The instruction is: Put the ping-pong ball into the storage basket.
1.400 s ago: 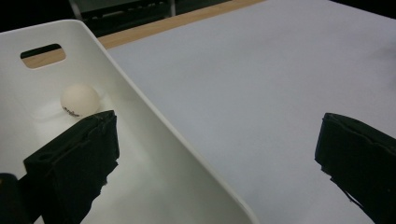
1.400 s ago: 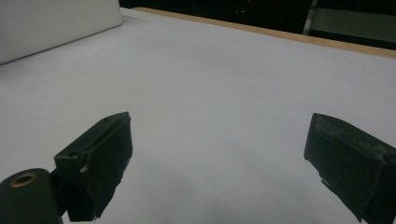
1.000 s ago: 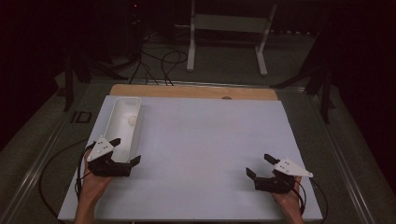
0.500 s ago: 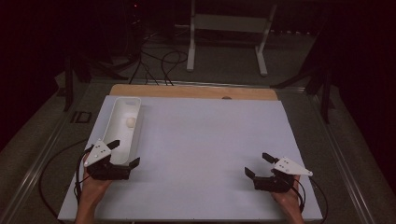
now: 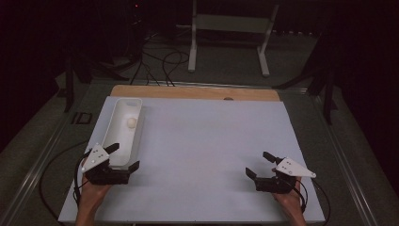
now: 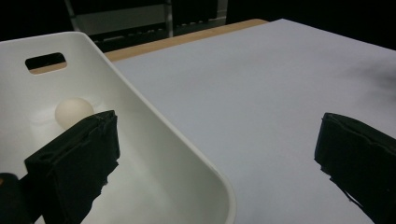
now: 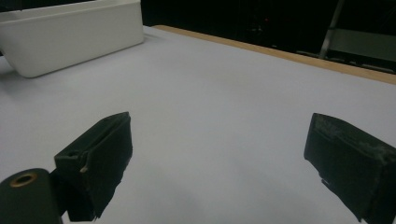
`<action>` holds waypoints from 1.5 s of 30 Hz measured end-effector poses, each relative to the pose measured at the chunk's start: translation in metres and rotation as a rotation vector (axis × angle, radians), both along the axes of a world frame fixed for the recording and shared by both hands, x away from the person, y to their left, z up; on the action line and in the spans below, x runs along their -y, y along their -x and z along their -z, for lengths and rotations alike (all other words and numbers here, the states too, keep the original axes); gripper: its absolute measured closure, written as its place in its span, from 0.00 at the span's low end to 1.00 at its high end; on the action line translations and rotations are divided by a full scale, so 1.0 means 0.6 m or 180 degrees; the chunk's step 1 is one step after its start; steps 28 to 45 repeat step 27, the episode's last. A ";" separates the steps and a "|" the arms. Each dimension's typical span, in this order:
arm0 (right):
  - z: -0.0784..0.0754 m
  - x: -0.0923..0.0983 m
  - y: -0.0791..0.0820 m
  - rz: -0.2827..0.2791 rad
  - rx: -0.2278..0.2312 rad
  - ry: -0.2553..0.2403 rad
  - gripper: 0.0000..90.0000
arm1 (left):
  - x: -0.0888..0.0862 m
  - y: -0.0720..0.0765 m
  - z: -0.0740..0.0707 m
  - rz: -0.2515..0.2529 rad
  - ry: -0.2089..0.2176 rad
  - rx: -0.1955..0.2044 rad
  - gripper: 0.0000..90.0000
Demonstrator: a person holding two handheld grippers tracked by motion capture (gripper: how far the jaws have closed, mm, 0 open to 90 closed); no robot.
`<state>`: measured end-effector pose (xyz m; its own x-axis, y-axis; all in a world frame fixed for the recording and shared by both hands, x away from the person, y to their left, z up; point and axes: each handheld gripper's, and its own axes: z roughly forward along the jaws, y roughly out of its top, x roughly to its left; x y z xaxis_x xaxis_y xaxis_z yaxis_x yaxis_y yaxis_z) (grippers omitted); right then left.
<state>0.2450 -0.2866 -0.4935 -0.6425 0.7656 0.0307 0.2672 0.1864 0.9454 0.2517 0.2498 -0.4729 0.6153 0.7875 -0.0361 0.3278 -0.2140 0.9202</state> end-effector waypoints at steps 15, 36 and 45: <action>-0.004 0.003 0.003 0.0014 0.0054 -0.0033 0.08 | -0.007 0.007 0.008 0.0010 0.0056 0.0003 0.02; -0.010 0.002 0.006 -0.0014 0.0090 -0.0061 0.08 | -0.006 0.007 0.009 0.0005 0.0025 0.0015 0.02; -0.010 0.002 0.006 -0.0014 0.0090 -0.0061 0.08 | -0.006 0.007 0.009 0.0005 0.0025 0.0015 0.02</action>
